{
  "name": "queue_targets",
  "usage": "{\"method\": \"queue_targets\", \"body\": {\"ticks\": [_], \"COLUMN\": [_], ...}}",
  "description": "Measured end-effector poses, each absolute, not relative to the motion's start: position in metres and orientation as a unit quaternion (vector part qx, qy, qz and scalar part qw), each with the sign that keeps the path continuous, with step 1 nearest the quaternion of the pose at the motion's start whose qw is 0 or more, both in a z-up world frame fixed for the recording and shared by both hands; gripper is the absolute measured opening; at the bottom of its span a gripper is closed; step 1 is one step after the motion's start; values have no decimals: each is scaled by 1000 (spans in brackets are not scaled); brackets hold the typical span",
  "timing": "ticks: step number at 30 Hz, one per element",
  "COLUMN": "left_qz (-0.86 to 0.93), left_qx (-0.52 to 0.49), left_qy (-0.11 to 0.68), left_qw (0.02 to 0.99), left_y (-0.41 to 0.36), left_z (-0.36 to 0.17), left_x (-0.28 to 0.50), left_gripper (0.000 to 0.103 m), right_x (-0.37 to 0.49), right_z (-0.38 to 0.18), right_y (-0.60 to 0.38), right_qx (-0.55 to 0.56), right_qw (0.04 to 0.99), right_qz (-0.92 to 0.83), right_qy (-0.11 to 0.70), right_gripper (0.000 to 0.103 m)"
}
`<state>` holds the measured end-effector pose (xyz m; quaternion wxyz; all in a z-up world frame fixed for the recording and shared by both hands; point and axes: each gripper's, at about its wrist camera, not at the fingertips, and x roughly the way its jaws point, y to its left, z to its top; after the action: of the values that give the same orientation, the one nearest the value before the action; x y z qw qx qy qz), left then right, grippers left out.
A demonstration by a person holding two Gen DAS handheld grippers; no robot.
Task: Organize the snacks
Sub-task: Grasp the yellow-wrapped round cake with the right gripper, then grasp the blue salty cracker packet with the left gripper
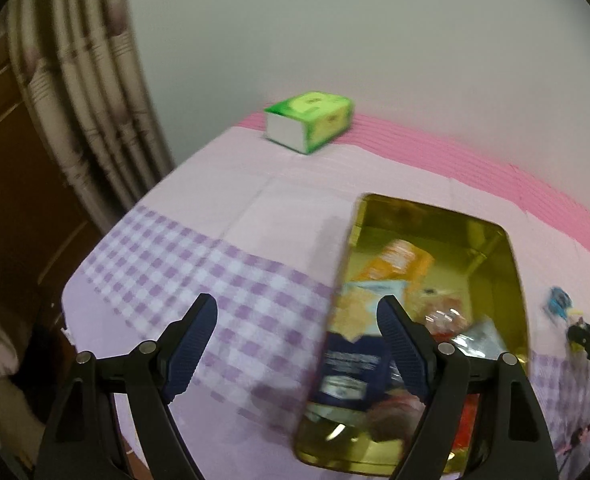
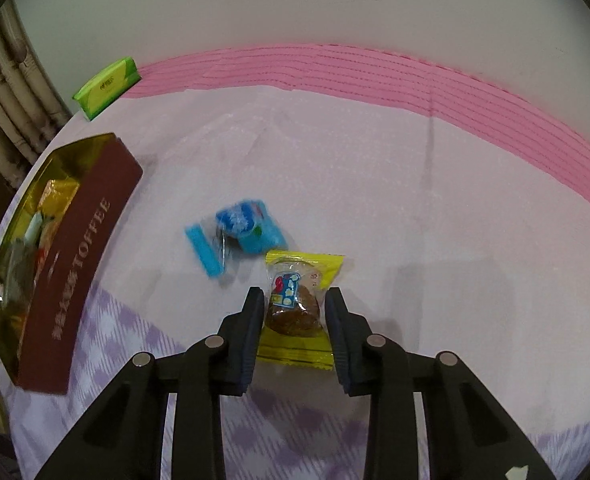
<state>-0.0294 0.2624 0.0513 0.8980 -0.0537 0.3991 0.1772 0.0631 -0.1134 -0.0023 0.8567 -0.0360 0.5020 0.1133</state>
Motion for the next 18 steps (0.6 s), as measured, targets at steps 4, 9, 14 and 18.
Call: {"method": "queue_targets", "body": {"ticks": [4, 9, 14, 18], "left_qz": [125, 39, -31, -75], "left_qx": [-26, 5, 46, 62], "left_qy": [393, 379, 381, 402], "left_qw": [910, 925, 923, 910], "left_y": [228, 171, 108, 63], "left_z": [62, 76, 69, 53], "left_x": [-19, 8, 39, 66], "left_gripper": [82, 82, 82, 82], "right_x": [46, 28, 11, -2], "right_z": [-1, 0, 1, 2], "right_y": [-134, -171, -203, -221], "right_qx": [-28, -10, 8, 22], "right_qw": [861, 863, 864, 864], "right_qz": [94, 56, 25, 13], "right_qy": [500, 502, 503, 503], "right_gripper": [30, 30, 29, 29]}}
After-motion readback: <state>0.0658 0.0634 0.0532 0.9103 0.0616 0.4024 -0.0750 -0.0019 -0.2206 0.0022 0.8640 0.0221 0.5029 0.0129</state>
